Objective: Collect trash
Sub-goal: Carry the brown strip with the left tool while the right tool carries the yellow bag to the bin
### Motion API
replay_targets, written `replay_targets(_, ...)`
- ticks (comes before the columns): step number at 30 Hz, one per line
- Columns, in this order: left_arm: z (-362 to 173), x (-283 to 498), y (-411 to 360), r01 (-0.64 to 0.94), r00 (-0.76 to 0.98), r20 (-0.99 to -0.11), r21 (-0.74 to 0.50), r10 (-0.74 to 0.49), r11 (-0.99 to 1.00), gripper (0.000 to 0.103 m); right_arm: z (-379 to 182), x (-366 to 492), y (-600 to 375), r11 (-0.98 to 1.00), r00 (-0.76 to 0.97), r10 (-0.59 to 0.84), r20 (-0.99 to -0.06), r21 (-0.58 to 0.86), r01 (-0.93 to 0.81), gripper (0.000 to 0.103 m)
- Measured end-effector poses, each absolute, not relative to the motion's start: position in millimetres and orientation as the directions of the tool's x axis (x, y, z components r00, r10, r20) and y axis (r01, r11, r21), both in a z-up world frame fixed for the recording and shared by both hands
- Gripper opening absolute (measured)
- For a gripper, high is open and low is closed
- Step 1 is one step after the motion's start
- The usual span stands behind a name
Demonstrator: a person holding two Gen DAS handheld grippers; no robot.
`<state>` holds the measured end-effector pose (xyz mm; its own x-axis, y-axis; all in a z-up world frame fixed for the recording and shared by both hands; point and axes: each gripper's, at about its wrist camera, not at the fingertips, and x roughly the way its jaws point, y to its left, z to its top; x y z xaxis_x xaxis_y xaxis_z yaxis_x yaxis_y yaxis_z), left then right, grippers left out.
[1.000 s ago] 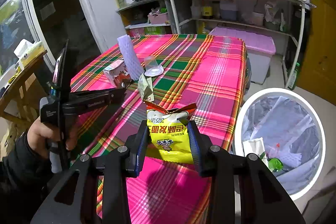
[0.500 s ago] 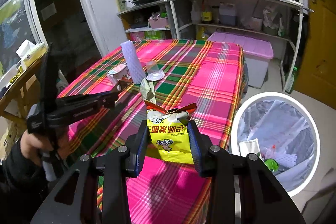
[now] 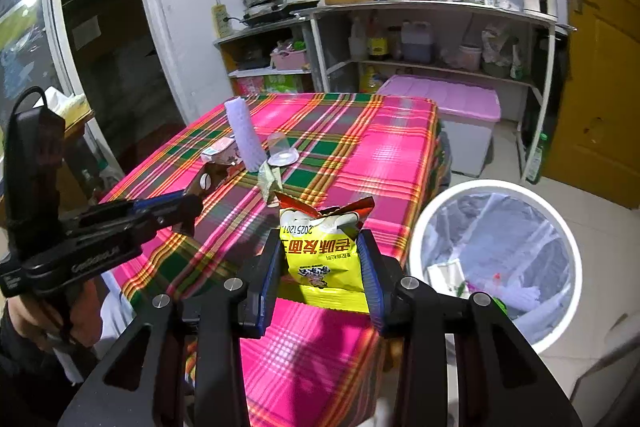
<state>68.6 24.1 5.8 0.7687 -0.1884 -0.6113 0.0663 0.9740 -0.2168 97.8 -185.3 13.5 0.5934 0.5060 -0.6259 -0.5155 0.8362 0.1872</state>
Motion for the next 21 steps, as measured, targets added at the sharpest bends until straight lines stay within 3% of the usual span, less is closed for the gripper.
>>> replay_targets(21, 9.3, 82.3, -53.3, 0.223, 0.731, -0.612, -0.201, -0.300, 0.954, 0.016, 4.4, 108.7, -244.6, 0.888, 0.636, 0.444, -0.632, 0.217, -0.405, 0.038)
